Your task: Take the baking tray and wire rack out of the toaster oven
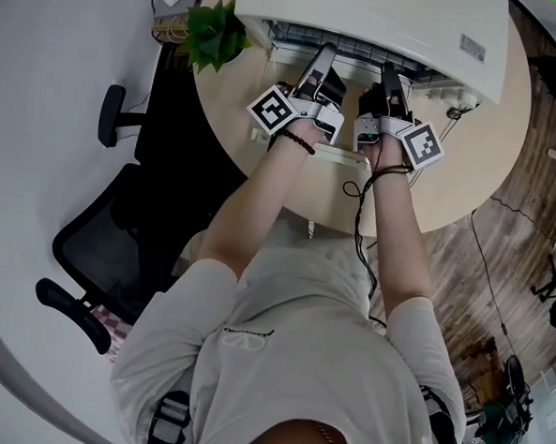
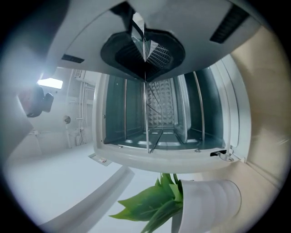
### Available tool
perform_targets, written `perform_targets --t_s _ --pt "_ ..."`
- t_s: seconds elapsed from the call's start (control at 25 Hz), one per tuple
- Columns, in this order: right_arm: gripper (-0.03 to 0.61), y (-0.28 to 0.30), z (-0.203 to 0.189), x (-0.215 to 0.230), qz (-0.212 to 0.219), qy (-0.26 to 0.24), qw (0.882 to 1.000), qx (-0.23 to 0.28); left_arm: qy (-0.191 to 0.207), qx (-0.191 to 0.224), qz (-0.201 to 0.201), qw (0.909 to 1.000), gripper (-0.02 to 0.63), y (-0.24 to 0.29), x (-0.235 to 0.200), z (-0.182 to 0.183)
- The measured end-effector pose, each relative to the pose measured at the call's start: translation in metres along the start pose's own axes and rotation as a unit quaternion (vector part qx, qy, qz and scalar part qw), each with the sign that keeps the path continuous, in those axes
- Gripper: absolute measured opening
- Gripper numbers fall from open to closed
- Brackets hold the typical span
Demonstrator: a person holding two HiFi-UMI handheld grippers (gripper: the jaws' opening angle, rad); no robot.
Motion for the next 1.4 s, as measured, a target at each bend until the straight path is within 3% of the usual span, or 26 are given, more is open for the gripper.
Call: perform_targets --t_s 1.4 --pt "0.012 -0.141 -0.058 -0.051 -0.022 0.0 0.999 -0.029 -0.007 -0.046 -0.024 0.9986 0.001 -0.132 0.078 -0.03"
Point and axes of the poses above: the fingertips, and each gripper's own axes: y forward along the fingers, x to its right, z out of its top, the point moved 2 cm from there along -y, backward along the fingers, and after that the axes turned 4 degrees about x, right-handed, at the moved point
